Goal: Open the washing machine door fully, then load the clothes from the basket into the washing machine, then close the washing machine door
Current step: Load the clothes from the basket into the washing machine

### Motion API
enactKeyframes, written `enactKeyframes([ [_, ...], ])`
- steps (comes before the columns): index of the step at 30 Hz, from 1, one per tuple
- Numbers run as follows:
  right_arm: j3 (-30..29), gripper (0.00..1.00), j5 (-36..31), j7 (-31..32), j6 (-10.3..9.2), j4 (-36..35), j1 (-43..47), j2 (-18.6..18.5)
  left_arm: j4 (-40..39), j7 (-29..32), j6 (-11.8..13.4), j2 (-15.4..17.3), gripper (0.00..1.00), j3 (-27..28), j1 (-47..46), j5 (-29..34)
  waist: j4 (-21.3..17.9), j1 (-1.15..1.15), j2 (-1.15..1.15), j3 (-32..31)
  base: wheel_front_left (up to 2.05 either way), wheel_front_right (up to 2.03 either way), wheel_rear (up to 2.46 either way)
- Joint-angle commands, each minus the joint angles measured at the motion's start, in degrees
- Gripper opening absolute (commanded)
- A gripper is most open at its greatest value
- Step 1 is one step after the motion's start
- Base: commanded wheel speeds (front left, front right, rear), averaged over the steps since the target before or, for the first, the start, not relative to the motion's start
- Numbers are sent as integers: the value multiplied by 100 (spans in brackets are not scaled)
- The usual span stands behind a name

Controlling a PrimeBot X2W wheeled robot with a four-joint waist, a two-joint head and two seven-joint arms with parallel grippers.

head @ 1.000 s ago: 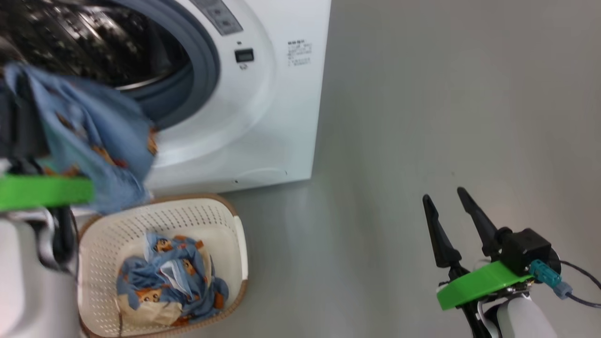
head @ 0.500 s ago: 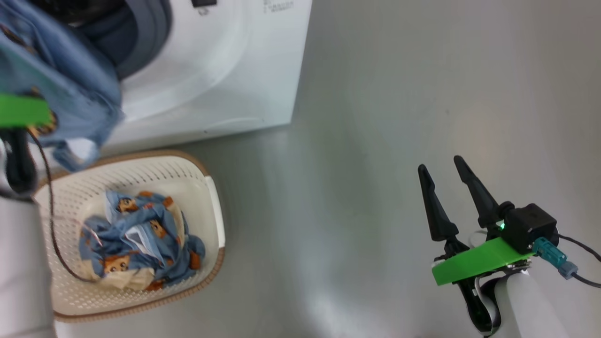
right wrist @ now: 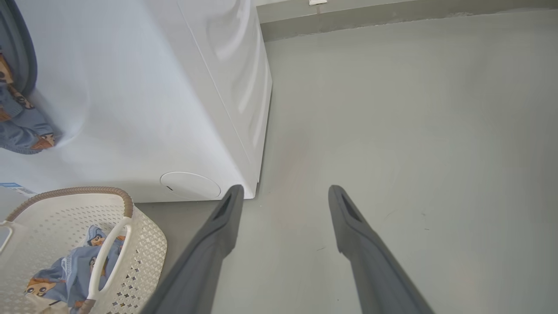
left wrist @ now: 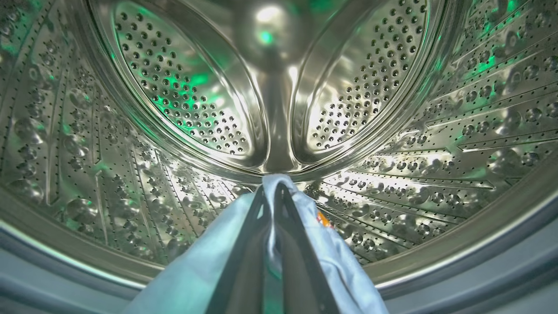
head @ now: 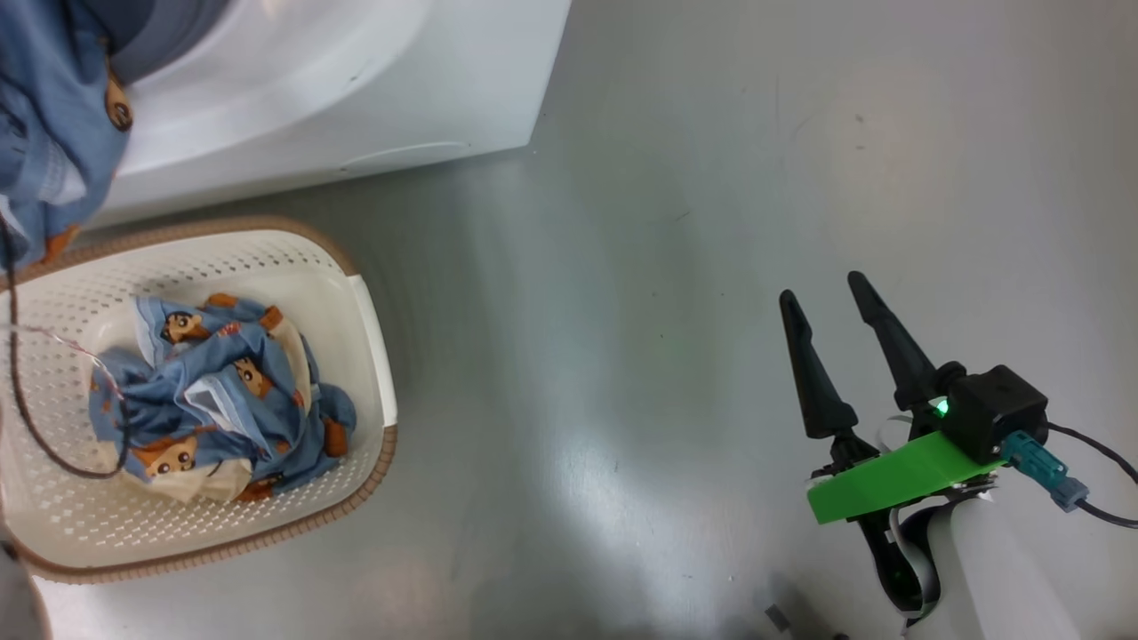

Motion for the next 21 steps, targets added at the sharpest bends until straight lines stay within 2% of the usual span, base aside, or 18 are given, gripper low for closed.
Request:
enactKeyframes([
  [1, 172, 100, 40, -27, 9, -86, 56, 4, -5, 14, -16, 335, 0, -33, -193, -73, 16, 0, 0, 61, 0, 0, 0],
  [14, 363, 100, 114, -27, 9, -15, 58, 4, 741, 417, -16, 659, 0, -1015, -1367, -554, -25, 0, 0, 455, 0, 0, 0],
  [18, 447, 100, 170, -27, 9, -7, 49, 4, 726, 260, -16, 762, 0, -1243, -1581, -655, -93, 0, 0, 545, 0, 0, 0],
  [21, 498, 100, 212, -27, 9, -5, 38, 4, 410, 19, -16, 887, 0, -1373, -1719, -580, -124, 0, 0, 607, 0, 0, 0],
])
